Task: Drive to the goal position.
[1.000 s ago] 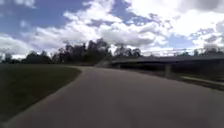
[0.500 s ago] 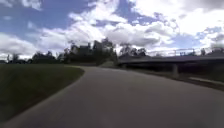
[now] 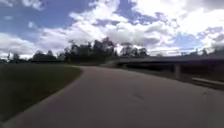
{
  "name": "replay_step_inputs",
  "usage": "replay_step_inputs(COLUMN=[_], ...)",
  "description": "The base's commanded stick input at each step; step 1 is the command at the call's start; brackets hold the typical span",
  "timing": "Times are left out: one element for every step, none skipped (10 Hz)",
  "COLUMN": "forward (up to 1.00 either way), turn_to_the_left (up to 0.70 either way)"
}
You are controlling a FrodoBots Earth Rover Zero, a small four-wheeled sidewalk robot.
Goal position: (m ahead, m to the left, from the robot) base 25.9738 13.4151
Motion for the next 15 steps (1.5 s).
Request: replay_step_inputs(forward=[1.00, 1.00, 1.00, 1.00, 1.00, 1.00, 1.00, 1.00, 1.00, 1.00, 1.00, 1.00, 1.00, 1.00, 1.00], turn_to_the_left=[0.00, 0.01, 0.02, 0.03, 0.04, 0.05, 0.06, 0.07, 0.07, 0.08, 0.08, 0.08, 0.08, 0.08, 0.08])
